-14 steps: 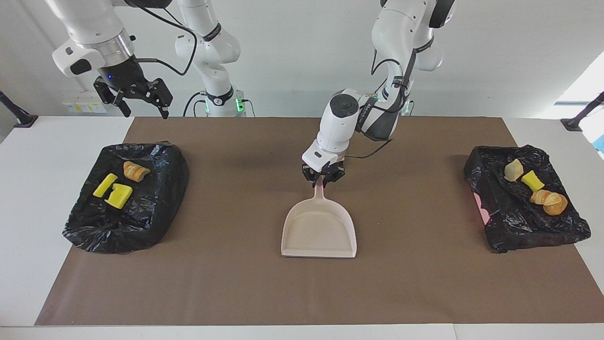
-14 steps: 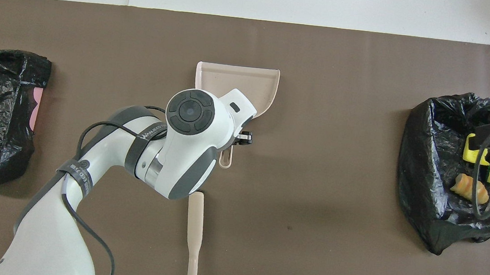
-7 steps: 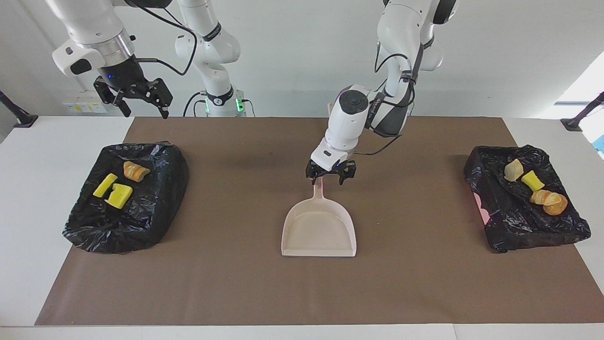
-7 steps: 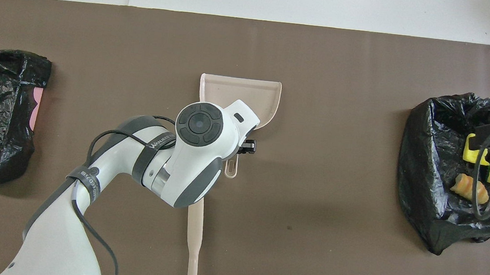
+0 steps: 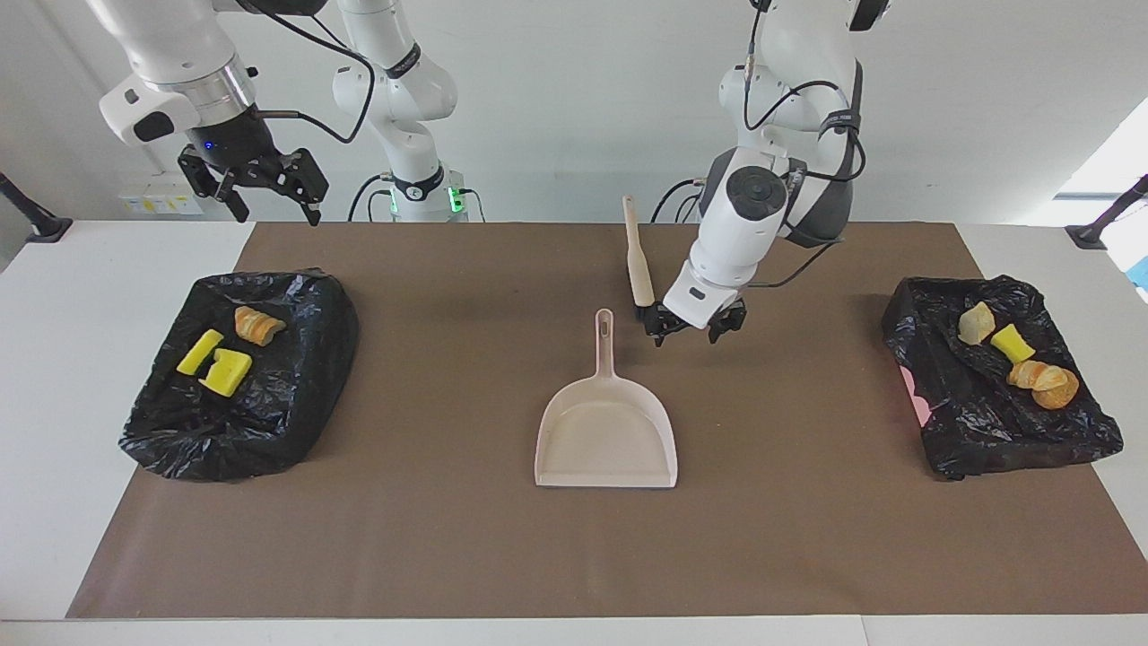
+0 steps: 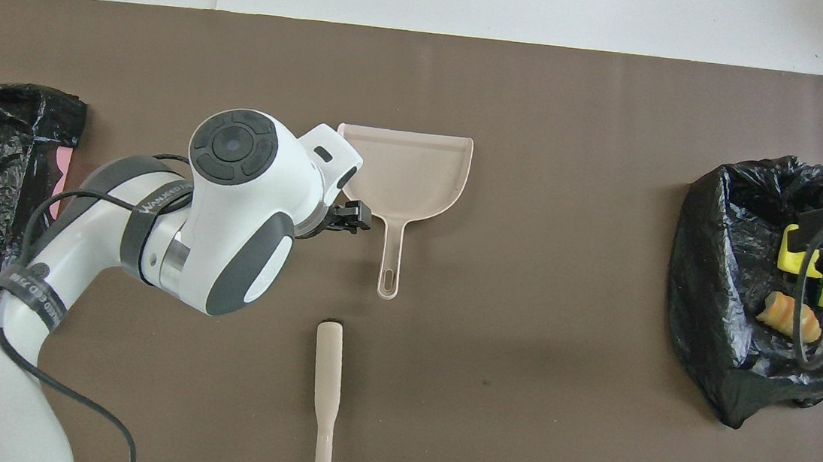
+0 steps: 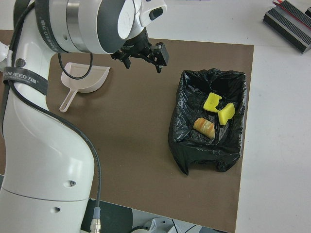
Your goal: Sweep and dump trash in bin
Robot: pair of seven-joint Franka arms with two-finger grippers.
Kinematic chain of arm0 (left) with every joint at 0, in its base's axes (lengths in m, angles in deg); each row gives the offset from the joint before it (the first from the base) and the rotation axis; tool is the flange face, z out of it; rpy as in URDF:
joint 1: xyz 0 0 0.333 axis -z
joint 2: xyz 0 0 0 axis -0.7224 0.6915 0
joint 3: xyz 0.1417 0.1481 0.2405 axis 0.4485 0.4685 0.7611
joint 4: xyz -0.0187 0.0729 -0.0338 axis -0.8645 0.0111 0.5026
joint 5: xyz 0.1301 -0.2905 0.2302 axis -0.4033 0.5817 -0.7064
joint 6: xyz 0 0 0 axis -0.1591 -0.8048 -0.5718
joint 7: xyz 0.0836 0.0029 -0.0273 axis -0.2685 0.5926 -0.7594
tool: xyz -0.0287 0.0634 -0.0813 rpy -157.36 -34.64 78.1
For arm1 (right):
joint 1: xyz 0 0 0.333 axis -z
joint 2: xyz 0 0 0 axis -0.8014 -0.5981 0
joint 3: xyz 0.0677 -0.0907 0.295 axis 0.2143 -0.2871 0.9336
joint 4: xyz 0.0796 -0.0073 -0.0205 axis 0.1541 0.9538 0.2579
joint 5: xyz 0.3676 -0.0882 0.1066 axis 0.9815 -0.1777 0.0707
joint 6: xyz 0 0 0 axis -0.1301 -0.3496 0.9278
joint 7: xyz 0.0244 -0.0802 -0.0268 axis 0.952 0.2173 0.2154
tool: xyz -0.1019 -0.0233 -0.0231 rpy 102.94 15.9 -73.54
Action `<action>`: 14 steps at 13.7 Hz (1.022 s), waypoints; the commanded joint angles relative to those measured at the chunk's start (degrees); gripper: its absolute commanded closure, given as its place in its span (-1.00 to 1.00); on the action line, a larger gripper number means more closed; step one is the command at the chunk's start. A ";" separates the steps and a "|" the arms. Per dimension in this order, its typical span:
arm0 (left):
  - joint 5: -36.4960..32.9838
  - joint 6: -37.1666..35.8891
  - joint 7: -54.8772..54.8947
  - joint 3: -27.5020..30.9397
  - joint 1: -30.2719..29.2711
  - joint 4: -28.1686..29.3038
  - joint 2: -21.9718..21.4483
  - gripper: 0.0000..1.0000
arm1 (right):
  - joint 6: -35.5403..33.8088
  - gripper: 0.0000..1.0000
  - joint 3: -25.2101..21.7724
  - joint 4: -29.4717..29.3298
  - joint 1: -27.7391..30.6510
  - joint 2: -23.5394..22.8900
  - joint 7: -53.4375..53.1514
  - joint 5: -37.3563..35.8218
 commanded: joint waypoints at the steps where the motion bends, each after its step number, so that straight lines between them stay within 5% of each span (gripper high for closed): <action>1: 0.08 -3.71 3.63 -0.32 -4.35 1.34 -3.84 -1.00 | -0.06 -1.00 0.12 1.43 0.32 1.33 -0.77 1.01; 14: -6.69 -12.07 20.24 -0.32 -19.39 0.99 -13.25 -1.00 | -0.06 -1.00 0.12 1.43 0.32 1.33 -0.77 1.09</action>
